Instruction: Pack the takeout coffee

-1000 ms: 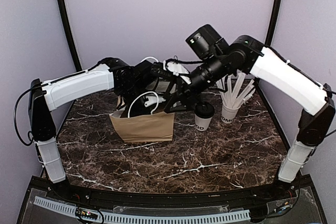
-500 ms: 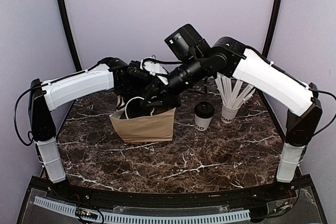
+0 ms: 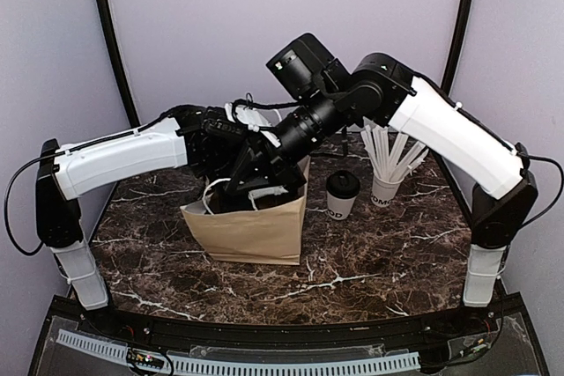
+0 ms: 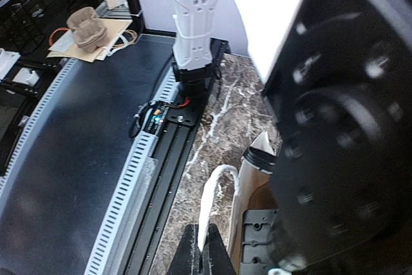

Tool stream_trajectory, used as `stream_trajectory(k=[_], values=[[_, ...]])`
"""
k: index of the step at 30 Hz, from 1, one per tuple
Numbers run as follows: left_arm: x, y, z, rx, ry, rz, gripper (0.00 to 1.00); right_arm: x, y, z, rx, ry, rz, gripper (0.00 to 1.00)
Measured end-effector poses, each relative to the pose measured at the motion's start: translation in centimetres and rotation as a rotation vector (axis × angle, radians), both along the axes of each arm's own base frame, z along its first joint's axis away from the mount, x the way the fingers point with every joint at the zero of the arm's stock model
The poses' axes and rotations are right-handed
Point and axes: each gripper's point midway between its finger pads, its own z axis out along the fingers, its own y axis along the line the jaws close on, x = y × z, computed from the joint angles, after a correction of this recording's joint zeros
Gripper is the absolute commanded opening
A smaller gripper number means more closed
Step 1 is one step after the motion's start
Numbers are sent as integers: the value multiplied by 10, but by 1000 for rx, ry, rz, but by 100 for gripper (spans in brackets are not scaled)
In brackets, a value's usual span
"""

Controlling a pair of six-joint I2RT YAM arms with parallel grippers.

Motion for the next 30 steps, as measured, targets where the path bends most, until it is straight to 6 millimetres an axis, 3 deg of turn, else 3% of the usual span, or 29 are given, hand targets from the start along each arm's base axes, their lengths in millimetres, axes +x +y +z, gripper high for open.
stream_trajectory(k=[4,10,26,30], values=[[-19,-7,0,10,11,-44,30,-12,-4,7,12,23,50,0],[-29,6,-14,54,53,-31,32,-16,-9,0,-15,29,72,0],[-38,-4,-52,68,201,-14,36,-20,-11,-11,-38,39,93,0],[-37,-5,-55,55,217,3,45,-20,-11,-12,-38,36,96,0]])
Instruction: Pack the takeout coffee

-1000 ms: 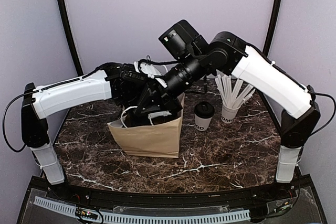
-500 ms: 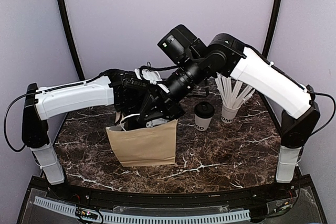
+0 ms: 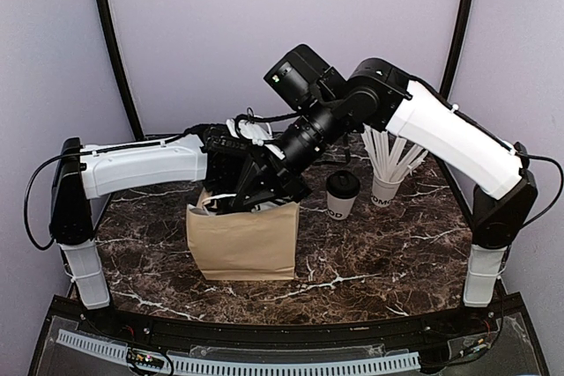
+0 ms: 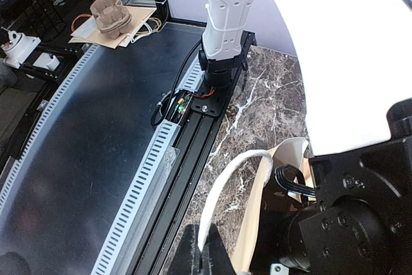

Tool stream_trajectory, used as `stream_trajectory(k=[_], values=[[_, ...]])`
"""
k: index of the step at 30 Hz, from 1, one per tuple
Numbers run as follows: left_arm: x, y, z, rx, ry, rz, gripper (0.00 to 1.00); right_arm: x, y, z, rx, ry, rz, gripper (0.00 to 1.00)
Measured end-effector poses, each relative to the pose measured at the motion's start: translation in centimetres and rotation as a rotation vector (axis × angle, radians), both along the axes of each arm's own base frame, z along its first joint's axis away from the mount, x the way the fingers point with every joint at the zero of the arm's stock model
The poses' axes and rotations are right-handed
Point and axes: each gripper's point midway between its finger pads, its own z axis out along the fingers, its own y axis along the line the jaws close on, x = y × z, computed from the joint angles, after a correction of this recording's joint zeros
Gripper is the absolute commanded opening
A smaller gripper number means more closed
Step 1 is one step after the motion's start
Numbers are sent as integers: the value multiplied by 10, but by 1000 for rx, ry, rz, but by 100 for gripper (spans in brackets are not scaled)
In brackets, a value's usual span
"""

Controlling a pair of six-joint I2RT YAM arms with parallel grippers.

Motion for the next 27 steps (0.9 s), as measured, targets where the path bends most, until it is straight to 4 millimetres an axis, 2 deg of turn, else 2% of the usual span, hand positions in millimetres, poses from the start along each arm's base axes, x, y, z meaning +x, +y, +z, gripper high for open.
stream_trajectory(k=[2,9,17,27], values=[[1,0,0,-2,-2,4,52,0,0,0,-1,-1,0,0],[7,3,7,-3,-38,23,66,2,0,-2,-5,-10,-7,0],[8,10,63,-124,-147,39,76,7,0,-7,-23,-27,-27,0],[4,10,132,-312,-222,93,76,16,3,-8,-22,-67,-61,0]])
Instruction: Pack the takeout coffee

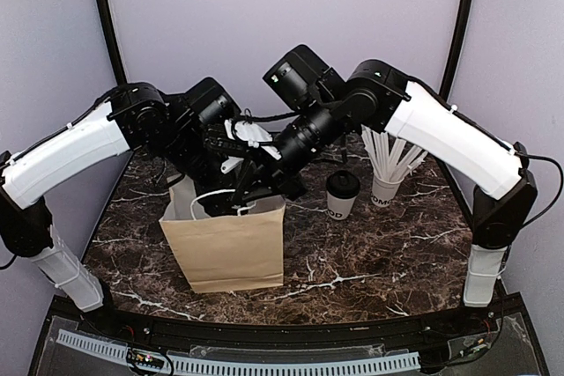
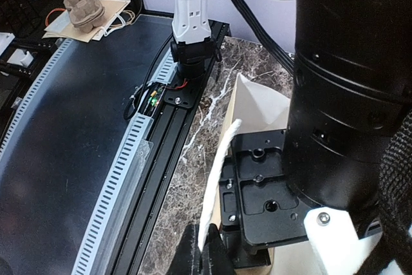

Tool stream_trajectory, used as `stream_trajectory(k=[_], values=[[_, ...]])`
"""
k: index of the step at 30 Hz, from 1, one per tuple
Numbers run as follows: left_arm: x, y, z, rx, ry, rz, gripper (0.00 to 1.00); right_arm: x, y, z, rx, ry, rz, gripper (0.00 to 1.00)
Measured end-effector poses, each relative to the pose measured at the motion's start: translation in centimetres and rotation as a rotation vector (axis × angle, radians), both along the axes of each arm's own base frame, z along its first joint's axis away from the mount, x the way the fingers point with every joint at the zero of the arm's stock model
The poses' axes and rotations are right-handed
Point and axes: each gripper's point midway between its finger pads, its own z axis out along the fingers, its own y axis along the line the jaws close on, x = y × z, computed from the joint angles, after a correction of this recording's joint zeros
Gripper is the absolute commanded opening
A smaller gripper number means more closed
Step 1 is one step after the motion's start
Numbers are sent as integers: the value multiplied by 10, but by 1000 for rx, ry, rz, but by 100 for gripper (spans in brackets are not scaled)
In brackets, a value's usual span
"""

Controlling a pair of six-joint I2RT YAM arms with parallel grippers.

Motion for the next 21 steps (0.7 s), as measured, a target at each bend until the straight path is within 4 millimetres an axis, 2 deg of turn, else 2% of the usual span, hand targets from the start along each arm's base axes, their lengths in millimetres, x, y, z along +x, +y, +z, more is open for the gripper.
stream_trajectory(k=[8,12,16,19,21], values=[[12,17,43,-81,-50,211,74,9,4,1,10,-30,-39,0],[3,31,82,-210,-105,230,76,10,4,1,5,-29,-48,0],[-4,56,118,-358,-190,258,85,13,4,-1,0,-37,-60,0],[9,76,126,-401,-241,320,88,14,4,-4,-8,-38,-67,1],[23,81,123,-408,-261,352,87,15,5,-4,-10,-43,-74,1]])
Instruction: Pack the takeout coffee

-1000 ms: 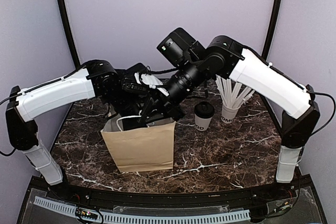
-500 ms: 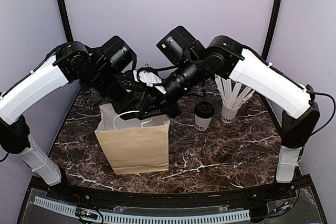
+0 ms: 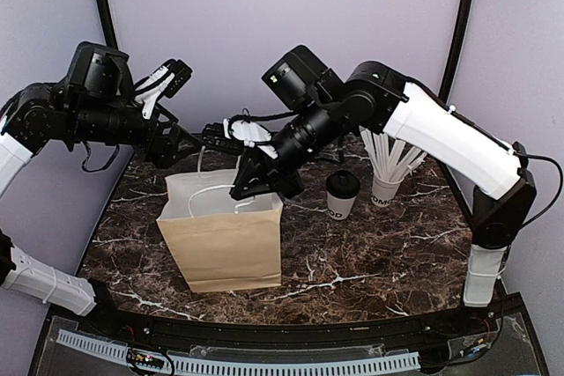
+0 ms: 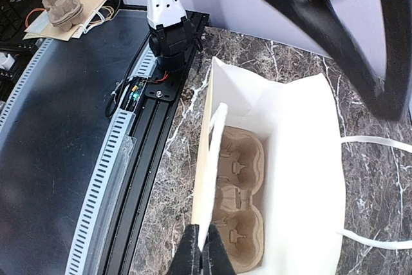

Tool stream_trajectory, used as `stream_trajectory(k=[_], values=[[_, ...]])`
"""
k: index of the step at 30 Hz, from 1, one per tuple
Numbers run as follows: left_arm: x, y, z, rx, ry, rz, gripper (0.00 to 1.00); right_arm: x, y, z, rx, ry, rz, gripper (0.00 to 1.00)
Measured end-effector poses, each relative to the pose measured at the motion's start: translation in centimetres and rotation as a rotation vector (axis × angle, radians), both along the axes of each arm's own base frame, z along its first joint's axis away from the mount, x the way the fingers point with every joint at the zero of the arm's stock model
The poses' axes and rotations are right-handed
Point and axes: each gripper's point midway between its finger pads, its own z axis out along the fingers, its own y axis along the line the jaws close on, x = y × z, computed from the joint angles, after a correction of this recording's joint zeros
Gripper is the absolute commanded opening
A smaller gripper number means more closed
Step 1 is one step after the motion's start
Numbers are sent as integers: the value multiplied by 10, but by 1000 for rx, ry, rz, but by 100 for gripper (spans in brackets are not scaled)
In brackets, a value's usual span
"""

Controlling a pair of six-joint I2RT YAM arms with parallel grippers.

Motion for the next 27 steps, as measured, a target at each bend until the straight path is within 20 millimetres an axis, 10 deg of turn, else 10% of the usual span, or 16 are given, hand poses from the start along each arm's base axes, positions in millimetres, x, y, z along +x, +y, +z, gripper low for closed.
stream_trajectory(k=[8,11,13,20,27], values=[[66,-21,-57,6,111,9,58,8,2,0,2,-34,-31,0],[85,-25,-62,-60,145,-4,10,13,2,0,2,-56,-50,0],[93,-30,-59,-111,162,-27,1,19,2,-1,-2,-71,-68,0],[92,-57,-32,-255,176,-177,0,54,-8,16,50,-105,-137,0],[94,-61,17,-336,62,-204,0,116,-40,101,263,-188,-265,0]])
